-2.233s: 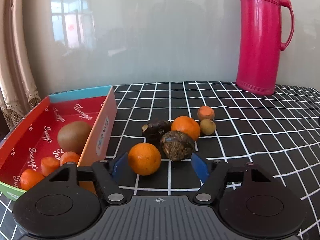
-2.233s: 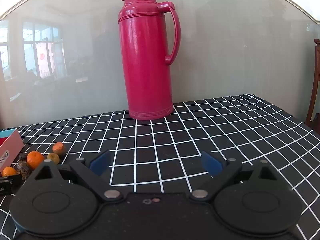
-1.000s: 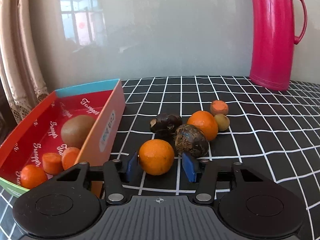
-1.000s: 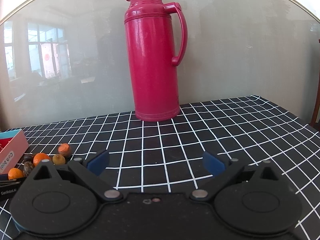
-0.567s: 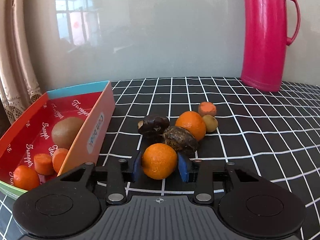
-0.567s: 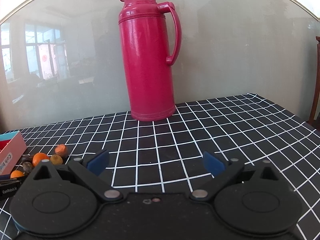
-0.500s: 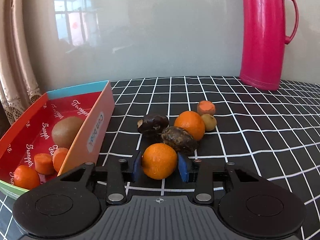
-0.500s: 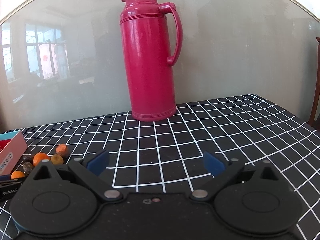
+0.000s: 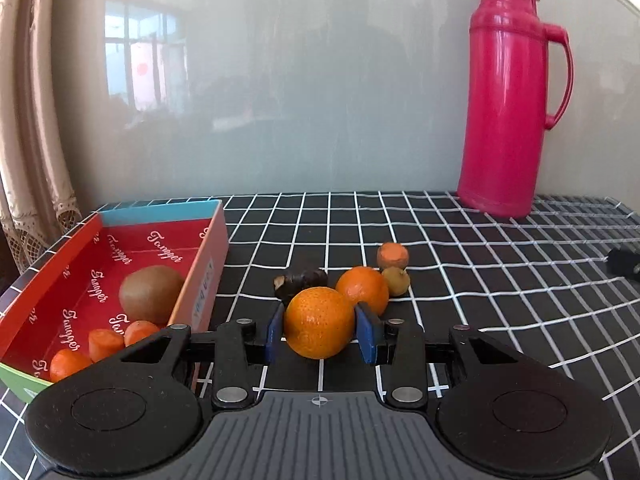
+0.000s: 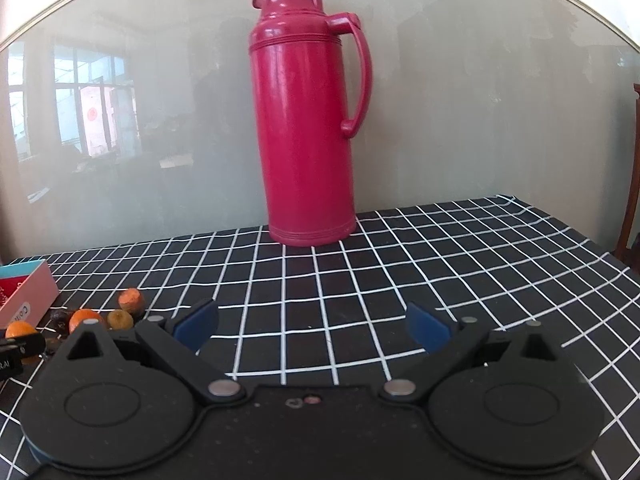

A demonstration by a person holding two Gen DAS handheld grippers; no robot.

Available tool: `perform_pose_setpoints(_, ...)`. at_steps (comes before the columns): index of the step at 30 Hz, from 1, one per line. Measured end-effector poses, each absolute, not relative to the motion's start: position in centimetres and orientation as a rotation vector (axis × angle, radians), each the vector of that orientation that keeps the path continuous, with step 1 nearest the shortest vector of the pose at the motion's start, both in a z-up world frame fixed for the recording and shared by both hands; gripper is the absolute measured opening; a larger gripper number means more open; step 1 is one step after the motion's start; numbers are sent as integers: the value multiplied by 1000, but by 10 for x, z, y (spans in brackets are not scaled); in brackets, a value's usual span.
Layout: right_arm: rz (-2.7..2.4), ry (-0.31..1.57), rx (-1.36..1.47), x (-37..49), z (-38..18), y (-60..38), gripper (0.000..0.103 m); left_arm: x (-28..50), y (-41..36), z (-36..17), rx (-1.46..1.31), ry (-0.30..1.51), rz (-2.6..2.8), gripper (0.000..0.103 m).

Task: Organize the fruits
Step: 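Carry the mandarin with the left tool into the red box and open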

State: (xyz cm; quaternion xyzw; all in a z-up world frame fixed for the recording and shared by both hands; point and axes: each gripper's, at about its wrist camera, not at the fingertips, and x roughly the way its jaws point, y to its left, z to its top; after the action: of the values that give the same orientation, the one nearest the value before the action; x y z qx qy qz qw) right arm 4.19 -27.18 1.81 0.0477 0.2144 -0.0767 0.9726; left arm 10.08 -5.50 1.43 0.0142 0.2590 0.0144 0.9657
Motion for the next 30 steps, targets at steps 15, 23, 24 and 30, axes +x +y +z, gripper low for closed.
perform_pose_setpoints(15, -90, 437, 77, 50, 26, -222, 100, 69, -5, 34, 8, 480, 86, 39)
perform_pose_setpoints(23, -34, 445, 48, 58, 28, -182, 100, 57, 36, 36, -17, 471, 148, 39)
perform_pose_setpoints(24, -28, 446, 44, 58, 28, -177, 100, 56, 40, 35, -20, 472, 154, 39)
perform_pose_setpoints(30, 8, 451, 24, 62, 26, -152, 100, 55, 72, 35, -48, 465, 219, 39)
